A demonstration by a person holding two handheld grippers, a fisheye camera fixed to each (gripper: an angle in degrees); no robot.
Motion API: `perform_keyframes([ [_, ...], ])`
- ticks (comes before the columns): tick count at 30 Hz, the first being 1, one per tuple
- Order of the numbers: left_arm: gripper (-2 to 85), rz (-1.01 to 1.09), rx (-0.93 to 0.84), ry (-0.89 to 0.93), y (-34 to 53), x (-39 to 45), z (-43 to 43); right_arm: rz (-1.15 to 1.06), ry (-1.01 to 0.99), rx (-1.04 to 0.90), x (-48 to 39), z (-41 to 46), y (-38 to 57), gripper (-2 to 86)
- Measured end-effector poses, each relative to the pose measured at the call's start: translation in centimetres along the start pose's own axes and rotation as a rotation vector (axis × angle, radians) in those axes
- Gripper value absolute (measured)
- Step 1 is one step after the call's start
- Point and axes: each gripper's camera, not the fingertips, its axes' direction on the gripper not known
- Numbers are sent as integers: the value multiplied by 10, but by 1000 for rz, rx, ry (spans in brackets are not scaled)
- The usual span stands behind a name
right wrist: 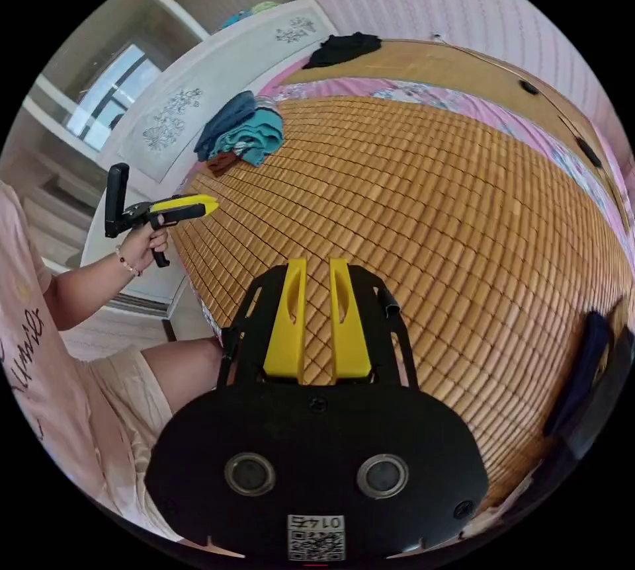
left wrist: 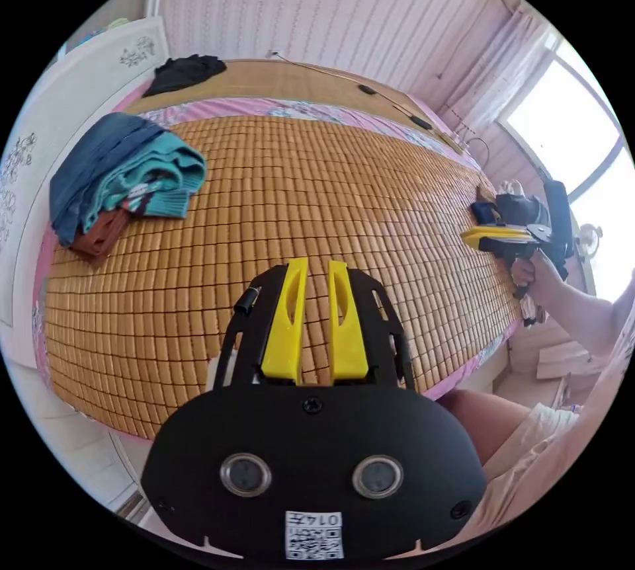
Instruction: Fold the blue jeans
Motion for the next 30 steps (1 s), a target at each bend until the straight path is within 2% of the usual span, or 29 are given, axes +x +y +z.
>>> perform_keyframes([
  [2,64,-22,51,-84,13,-39,-24,-180,-30,35,-46,50,-85,66],
  [4,64,-104,114,-206,26,-94,-51,-267,-29,69,-81,86,-141,69],
  [8,41,-330,217,-262,32,-186,-83,-391,78,104,-149,160,-254,101],
  [10,28,-535,227,-181,27,-251,-91,-390,139,118,-161,186,-293,126],
  [12,44,-594,304,-110,20,-287,-98,-349,168,98,-161,211,-328,134],
  [14,74,-639,337,-67,10,-314,-99,-302,211,-6,-154,249,-360,140],
  [15,101,-665,325,-46,3,-328,-96,-295,210,-37,-152,258,-365,140],
  [18,111,-703,239,52,-9,-354,-83,-216,97,-92,-135,269,-381,119],
  [20,92,-699,228,54,-8,-359,-94,-280,76,-78,-137,260,-384,55],
  [21,74,-673,235,3,-7,-356,-107,-298,66,-73,-139,257,-384,49],
  [25,44,-496,336,-171,-12,-320,-177,-377,-184,26,-140,207,-372,26],
  [29,37,-328,505,-160,-6,-258,-249,-373,-413,146,-117,142,-297,21],
  [30,36,-233,531,-125,-2,-227,-267,-355,-430,152,-109,134,-281,21],
])
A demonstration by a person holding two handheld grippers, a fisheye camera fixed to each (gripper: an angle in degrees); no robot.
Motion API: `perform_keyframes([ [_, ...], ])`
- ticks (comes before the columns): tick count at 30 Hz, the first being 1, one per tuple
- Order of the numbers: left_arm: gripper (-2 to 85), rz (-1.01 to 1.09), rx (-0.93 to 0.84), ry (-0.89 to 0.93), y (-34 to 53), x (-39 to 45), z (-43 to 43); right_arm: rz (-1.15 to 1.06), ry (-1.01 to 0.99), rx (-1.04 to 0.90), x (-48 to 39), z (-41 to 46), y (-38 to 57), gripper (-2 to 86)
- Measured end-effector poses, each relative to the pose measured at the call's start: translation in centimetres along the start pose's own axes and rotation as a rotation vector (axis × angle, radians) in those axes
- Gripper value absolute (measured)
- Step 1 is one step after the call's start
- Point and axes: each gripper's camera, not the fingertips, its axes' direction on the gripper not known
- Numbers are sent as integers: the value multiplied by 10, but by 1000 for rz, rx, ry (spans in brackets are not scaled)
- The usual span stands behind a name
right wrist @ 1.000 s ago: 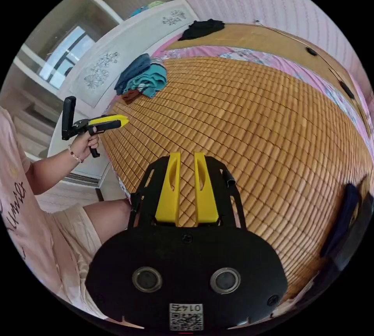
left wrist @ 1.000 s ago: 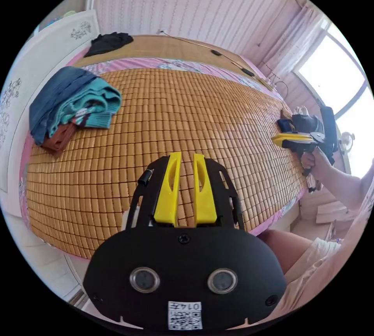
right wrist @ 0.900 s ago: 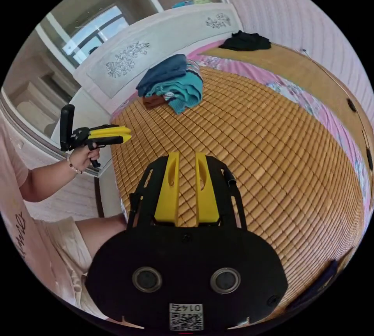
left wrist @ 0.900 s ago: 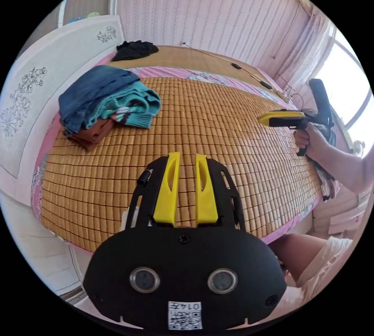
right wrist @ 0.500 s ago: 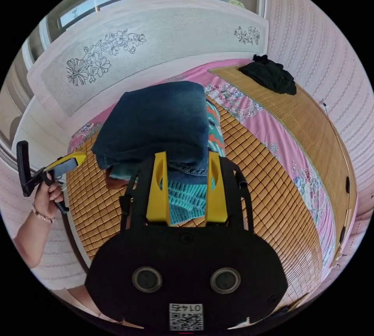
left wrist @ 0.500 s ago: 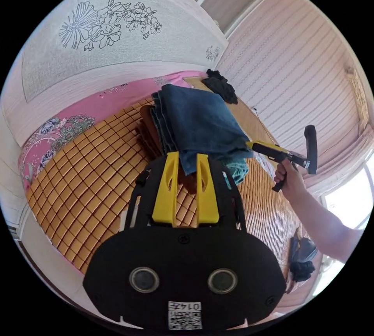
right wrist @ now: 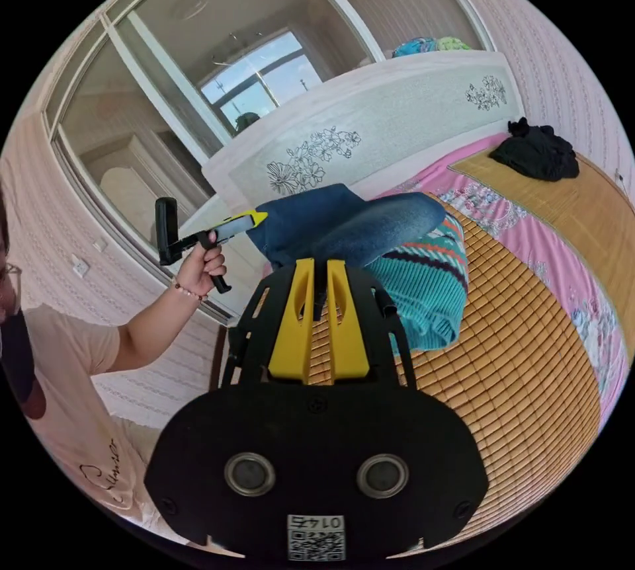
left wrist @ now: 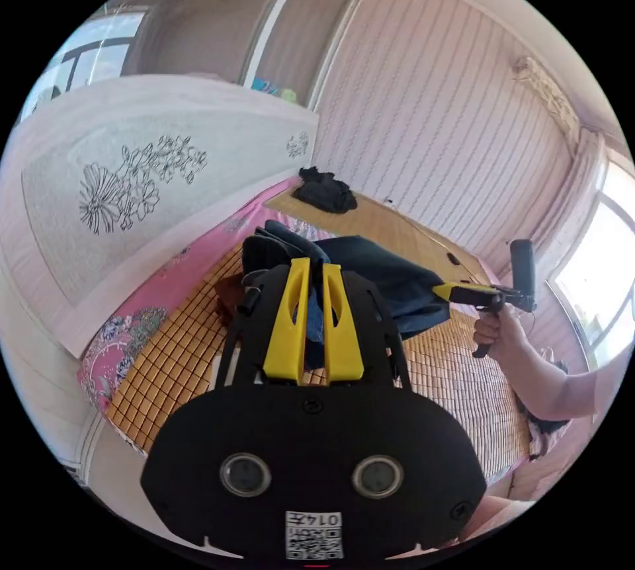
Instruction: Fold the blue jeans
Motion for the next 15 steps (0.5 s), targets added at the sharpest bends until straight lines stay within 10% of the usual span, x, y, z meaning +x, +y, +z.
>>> perform_keyframes([
  [8,32,117,-441,488,146,168,18,710,80,-287,22,-56,328,24],
  [15,27,109,-691,832,265,258,54,843,118,-251,10,-89,444,32],
])
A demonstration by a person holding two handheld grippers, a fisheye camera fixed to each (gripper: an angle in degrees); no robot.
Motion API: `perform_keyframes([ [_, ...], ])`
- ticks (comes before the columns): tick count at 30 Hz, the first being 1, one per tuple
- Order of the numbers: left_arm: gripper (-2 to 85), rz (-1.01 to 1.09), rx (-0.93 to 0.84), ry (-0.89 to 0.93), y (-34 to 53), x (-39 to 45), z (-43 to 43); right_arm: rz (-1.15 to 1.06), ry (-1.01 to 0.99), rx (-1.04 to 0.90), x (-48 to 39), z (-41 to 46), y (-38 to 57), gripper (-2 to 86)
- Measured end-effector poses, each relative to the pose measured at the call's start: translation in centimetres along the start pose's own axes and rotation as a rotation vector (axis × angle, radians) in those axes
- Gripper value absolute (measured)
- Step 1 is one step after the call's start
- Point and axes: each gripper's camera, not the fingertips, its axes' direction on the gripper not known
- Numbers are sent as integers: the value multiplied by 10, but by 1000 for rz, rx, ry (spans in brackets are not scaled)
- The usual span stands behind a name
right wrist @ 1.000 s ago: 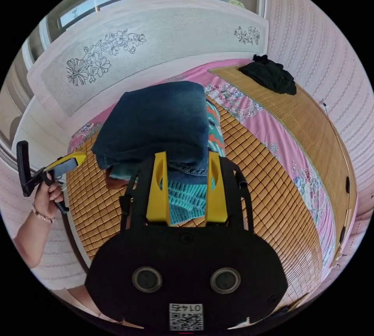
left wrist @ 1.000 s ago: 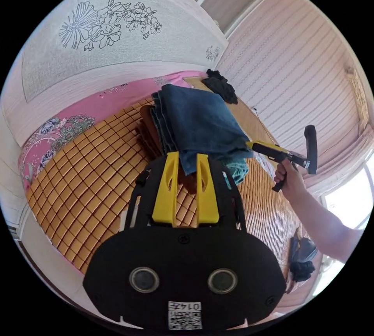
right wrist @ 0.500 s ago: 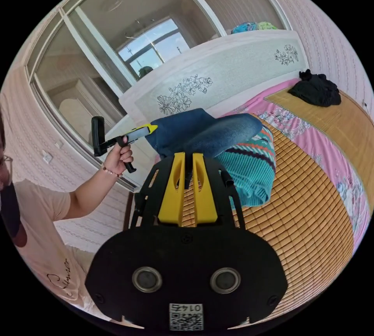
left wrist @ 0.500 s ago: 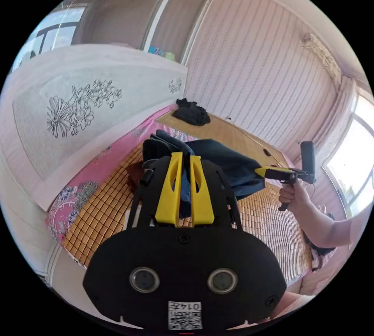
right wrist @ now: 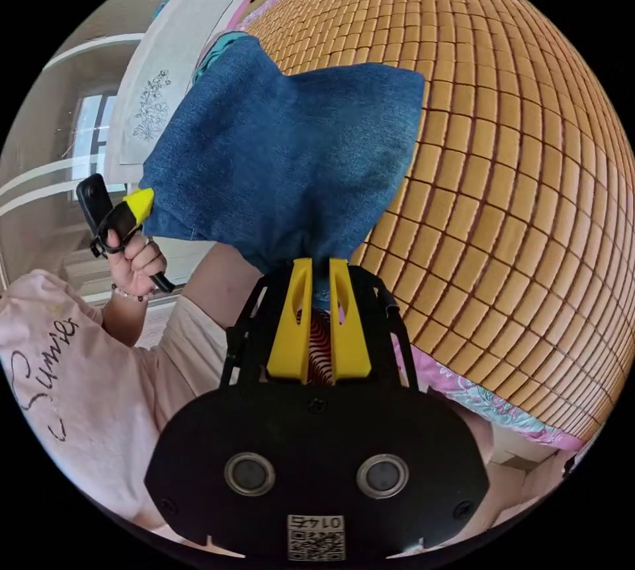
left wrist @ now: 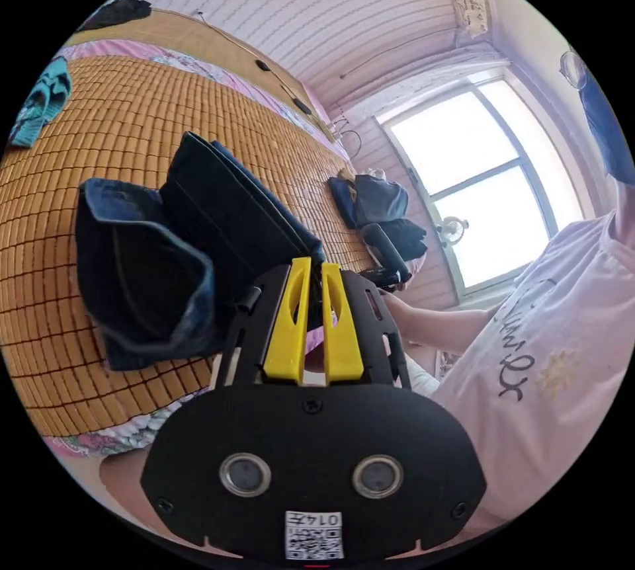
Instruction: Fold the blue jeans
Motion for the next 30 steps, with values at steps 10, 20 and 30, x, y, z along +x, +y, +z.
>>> perform_keyframes([
  [10,40,241,-48,-100,38,37,52,57,49,378,0,-39,65,27],
  [20,62,59,171,-404,109,19,-9,-206,51,437,-104,-22,69,92],
  [30,160,-348,94,-433,141,-70,-14,-311,228,176,-189,50,51,126],
])
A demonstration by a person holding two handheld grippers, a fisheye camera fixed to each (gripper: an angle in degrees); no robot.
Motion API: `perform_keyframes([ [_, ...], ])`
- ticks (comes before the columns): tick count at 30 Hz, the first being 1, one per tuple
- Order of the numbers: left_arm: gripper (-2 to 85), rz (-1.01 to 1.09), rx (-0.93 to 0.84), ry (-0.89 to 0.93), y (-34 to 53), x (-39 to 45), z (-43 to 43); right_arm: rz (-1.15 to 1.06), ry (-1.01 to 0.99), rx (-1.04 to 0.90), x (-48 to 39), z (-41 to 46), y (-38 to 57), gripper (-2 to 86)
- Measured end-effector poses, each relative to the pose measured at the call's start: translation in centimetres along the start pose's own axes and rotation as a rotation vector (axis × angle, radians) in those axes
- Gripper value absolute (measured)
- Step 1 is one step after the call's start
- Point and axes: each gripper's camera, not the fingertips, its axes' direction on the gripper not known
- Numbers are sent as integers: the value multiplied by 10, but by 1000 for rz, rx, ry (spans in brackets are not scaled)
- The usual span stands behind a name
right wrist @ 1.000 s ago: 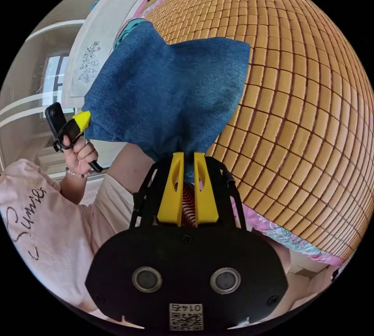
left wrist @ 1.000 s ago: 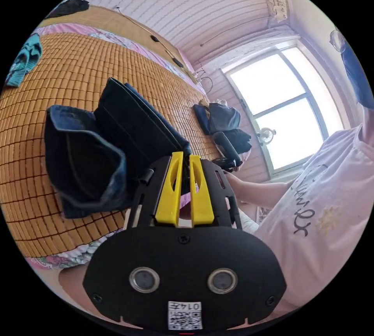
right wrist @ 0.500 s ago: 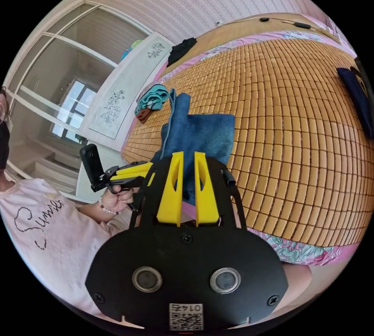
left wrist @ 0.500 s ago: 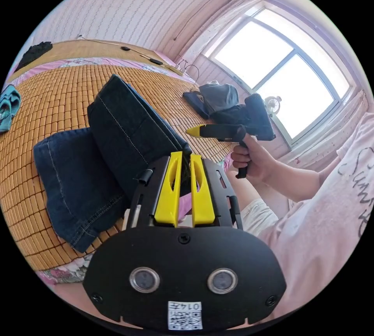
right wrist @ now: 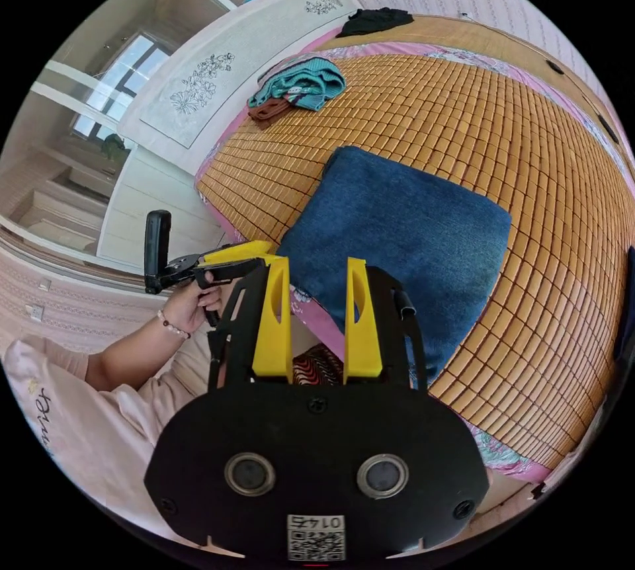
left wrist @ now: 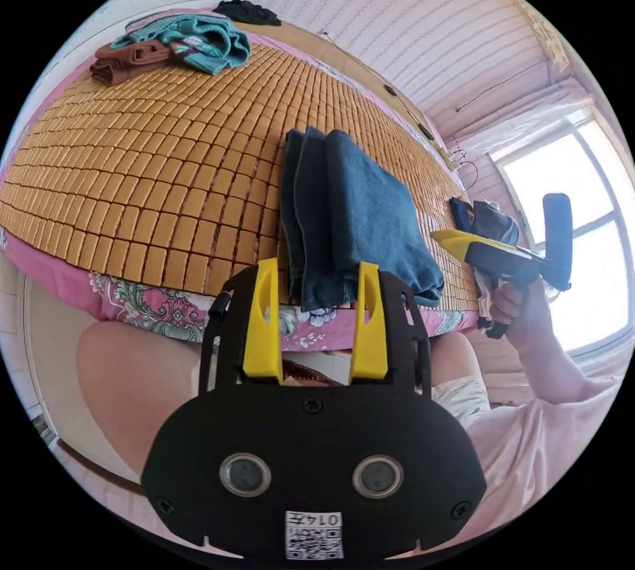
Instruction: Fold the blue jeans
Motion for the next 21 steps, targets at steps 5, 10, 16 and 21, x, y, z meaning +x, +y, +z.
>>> perform_keyframes([
  [5,112,28,-84,29,-3,14,17,-13,96,-132,-25,27,-26,171],
  [10,75,401,74,-156,20,95,-7,-30,37,-159,-52,26,-39,202],
  [16,79,662,25,-183,41,150,17,-123,423,-343,-70,49,-23,124],
  [21,91,598,32,34,42,131,-14,-46,272,-191,-43,-16,20,60],
])
